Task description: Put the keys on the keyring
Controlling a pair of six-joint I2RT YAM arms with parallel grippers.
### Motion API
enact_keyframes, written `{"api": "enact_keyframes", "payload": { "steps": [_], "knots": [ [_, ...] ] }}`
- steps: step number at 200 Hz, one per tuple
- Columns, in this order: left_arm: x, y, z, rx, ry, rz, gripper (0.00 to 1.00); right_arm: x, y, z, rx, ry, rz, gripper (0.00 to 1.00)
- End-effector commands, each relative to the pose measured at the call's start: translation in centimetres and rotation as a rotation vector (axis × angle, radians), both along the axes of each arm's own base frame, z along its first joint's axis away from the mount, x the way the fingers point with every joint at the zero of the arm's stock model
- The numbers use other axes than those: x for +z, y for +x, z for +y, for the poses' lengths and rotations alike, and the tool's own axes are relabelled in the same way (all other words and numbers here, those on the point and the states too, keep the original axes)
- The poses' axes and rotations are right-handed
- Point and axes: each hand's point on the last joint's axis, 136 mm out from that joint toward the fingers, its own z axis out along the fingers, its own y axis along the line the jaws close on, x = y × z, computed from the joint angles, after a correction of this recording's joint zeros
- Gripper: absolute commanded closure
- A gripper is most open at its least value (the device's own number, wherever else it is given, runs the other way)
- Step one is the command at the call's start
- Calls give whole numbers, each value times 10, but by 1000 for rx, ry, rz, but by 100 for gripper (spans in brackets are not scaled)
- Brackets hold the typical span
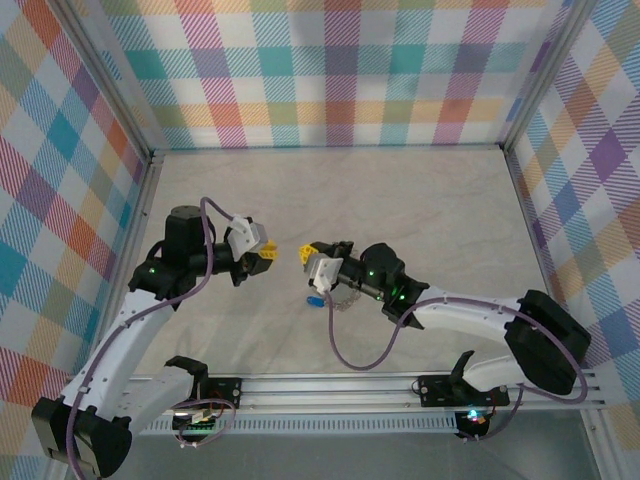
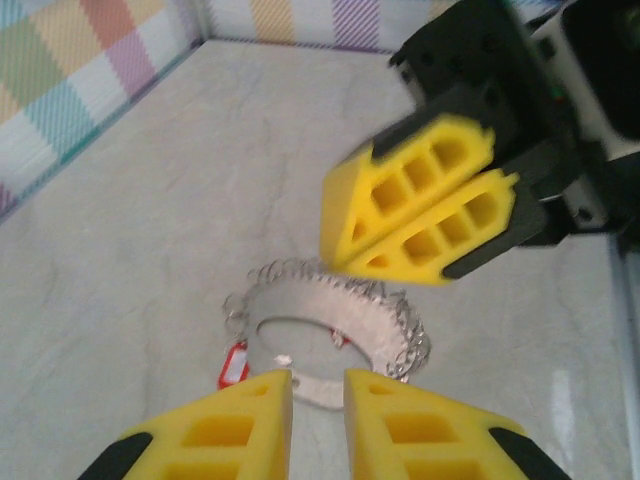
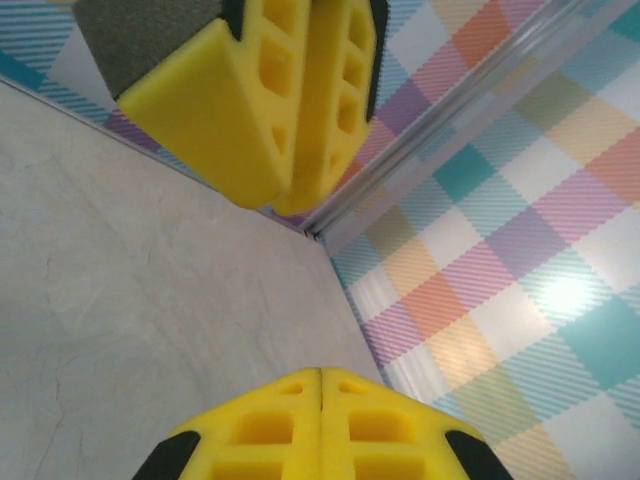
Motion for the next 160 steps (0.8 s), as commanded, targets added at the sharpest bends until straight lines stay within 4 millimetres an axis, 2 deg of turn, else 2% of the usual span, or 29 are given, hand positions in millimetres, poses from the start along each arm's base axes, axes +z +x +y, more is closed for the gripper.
{"api": "enact_keyframes", "payload": {
  "steps": [1,21,38,50,62,85,93,100,116,126,141,160],
  "knots": [
    [-7,17,11,117,6,11,74,13,25,-32,-127,116,184,68],
    [-12,24,11,149,-7,35,71,9,50,-70,-324,183,443,50],
    [-18,36,16,219,-4,73,71,-5,72,-106,-534,231,710,43],
    [-24,49,23,299,0,105,71,-21,86,-136,-717,284,880,42],
    [-27,56,27,352,-2,126,71,-37,87,-151,-789,280,1011,39],
    [-27,71,37,450,-11,118,70,-56,71,-149,-719,179,1143,34],
    [-30,75,42,492,-9,126,65,-63,65,-149,-699,117,1157,33],
    [-33,79,48,542,-10,135,57,-70,58,-146,-646,46,1162,32],
    [-43,90,66,707,-40,182,22,-83,40,-143,-530,-126,1146,32],
    [-50,96,73,780,-68,221,10,-85,30,-141,-457,-196,1113,32],
    [-58,100,69,794,-96,280,0,-88,9,-134,-274,-280,1004,33],
    [-62,101,56,742,-127,344,0,-105,-16,-134,-99,-357,849,32]
  ]
}}
